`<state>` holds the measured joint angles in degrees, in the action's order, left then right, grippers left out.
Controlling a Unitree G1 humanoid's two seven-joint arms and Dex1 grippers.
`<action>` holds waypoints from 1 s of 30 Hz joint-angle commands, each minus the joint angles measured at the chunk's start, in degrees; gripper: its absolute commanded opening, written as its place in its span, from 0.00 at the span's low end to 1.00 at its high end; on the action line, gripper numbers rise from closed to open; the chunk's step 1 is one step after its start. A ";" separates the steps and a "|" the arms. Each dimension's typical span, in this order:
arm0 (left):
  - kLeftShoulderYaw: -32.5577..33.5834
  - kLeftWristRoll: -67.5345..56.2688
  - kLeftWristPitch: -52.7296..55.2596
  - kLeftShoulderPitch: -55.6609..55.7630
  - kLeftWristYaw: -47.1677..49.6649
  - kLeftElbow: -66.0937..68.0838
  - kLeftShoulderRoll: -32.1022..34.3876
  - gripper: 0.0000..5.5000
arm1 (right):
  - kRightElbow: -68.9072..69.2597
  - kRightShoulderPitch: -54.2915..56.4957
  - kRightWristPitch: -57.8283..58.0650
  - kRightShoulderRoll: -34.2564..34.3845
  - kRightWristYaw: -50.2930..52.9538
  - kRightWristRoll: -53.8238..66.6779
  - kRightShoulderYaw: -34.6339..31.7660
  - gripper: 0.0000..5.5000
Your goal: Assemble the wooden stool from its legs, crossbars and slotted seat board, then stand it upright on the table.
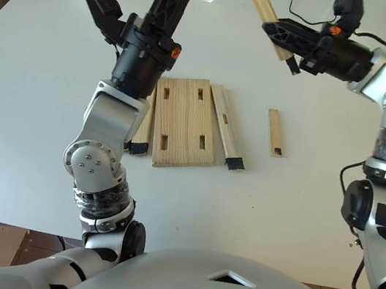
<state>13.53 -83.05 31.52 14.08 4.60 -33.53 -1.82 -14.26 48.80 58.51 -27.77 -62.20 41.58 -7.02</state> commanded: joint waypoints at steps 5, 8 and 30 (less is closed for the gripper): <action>-1.06 -9.35 3.61 -1.34 -5.70 0.67 9.19 0.59 | 2.44 1.93 9.37 -8.22 -11.14 6.09 2.32 0.38; -2.32 -9.61 4.87 -1.92 -7.55 1.15 12.09 0.59 | 3.12 1.99 9.40 -8.99 -13.37 5.97 4.32 0.38; -5.84 -15.48 7.54 -0.39 -11.28 1.16 22.57 0.57 | 13.04 -4.83 8.12 -13.85 -22.40 6.67 10.99 0.38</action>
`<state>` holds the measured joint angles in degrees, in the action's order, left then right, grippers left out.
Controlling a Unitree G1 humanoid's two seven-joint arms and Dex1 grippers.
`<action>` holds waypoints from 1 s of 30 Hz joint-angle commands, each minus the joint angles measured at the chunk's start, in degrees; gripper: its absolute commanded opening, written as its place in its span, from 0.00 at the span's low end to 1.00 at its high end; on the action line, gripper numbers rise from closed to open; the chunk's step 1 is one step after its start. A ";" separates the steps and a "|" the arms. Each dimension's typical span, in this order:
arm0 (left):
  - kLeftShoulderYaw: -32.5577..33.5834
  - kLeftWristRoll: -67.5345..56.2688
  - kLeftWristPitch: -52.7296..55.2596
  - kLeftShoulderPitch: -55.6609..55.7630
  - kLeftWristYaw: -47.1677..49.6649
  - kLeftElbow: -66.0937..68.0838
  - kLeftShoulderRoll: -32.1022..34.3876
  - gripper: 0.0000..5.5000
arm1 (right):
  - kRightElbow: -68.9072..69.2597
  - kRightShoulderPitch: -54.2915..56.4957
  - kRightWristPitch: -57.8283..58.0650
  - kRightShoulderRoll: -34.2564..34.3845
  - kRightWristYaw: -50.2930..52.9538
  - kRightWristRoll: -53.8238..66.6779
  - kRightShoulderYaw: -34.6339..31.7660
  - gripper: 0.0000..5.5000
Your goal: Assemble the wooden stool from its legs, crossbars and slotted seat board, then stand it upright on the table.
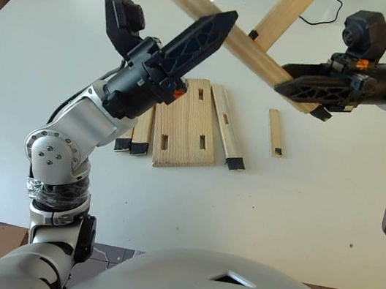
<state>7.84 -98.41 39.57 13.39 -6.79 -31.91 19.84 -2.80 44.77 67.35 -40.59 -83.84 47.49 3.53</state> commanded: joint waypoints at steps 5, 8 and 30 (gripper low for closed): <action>-0.11 0.27 -1.66 -0.81 0.02 -1.35 0.51 0.44 | -0.55 0.48 -0.23 -0.29 0.17 0.61 0.10 0.38; -0.42 0.84 -2.20 -1.49 -0.61 -2.05 0.30 0.39 | -0.50 0.40 -0.73 -0.73 -0.44 0.37 0.82 0.38; 5.76 19.16 -7.00 -4.37 -11.17 0.71 6.03 0.37 | -0.12 -6.40 -19.36 3.27 9.82 -9.62 0.71 0.57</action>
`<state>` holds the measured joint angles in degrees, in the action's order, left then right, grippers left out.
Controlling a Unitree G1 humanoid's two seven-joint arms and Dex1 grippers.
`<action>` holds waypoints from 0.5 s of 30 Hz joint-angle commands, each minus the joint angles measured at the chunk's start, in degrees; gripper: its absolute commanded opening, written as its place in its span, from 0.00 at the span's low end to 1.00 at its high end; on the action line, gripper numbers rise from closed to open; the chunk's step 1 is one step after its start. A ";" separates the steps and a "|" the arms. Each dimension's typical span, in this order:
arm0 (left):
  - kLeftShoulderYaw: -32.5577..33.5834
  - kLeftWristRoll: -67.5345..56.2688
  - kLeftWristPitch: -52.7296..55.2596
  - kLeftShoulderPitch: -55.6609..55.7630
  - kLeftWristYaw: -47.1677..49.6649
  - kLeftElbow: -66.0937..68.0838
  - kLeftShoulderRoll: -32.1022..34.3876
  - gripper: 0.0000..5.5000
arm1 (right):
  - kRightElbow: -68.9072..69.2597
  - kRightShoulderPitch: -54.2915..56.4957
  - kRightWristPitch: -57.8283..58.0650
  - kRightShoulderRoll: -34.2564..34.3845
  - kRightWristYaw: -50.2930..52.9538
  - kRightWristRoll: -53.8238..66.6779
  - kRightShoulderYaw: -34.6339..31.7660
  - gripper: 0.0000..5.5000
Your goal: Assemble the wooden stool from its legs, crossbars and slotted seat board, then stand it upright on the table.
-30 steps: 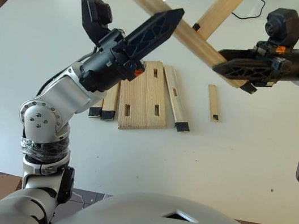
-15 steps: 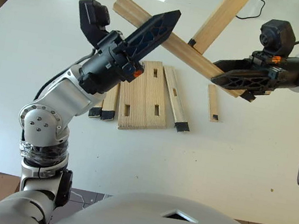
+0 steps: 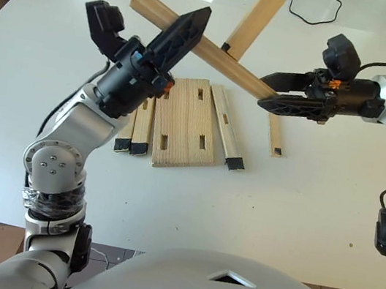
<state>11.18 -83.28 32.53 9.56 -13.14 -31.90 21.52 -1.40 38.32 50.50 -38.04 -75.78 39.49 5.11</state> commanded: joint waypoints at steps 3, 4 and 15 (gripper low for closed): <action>6.74 15.02 -0.22 -4.35 -17.38 1.26 16.40 0.37 | -3.95 0.18 -5.41 0.76 5.24 -2.12 -5.03 0.57; 8.12 17.62 -0.18 -5.69 -21.59 1.68 20.00 0.37 | -4.67 -0.22 -6.57 0.97 7.04 -2.51 -6.60 0.57; 7.22 30.12 -0.14 -7.85 -44.77 7.97 33.87 0.37 | 2.62 -8.02 -13.57 16.69 43.22 -6.69 -17.37 0.57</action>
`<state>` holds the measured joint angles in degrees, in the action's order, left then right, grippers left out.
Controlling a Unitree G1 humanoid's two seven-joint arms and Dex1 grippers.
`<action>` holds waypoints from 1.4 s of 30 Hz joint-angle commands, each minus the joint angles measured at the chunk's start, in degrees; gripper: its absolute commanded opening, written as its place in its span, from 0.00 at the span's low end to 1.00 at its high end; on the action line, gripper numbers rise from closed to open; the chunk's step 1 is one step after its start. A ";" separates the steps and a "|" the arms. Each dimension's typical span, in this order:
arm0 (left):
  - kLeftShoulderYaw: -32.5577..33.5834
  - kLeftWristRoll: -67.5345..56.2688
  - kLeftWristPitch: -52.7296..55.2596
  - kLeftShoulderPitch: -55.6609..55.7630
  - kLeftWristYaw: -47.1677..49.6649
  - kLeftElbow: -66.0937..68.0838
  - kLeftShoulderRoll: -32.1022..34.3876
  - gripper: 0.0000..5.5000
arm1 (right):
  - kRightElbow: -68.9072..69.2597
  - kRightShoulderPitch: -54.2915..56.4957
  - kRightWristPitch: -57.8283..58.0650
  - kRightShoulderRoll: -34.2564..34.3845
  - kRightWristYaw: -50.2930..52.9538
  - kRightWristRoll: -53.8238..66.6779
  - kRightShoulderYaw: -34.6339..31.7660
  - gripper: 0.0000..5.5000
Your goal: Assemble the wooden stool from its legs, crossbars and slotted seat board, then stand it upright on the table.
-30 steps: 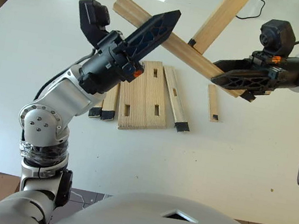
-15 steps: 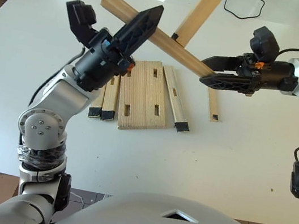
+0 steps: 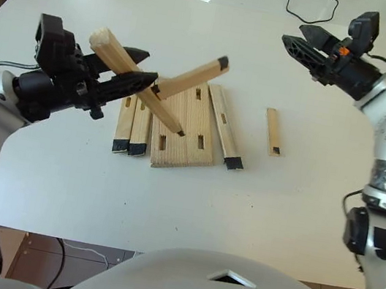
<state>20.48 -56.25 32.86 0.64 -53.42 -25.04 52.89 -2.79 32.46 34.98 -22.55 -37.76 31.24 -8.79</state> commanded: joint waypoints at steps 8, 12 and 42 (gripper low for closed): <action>-4.33 7.39 -1.84 1.50 -10.42 1.55 2.38 0.37 | 4.95 -4.61 3.15 1.91 8.66 2.57 -5.31 0.57; -6.35 10.64 -4.69 3.82 -12.83 4.09 2.34 0.37 | 4.53 -3.81 3.41 2.09 8.83 2.90 -4.74 0.57; -20.14 29.48 -22.11 -2.04 -21.18 13.49 4.86 0.37 | 17.63 -11.53 10.69 7.88 17.28 8.88 -4.37 0.57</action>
<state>7.86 -35.87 9.52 -0.46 -71.30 -17.18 56.17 12.30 22.83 44.76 -15.60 -22.39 38.93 -12.33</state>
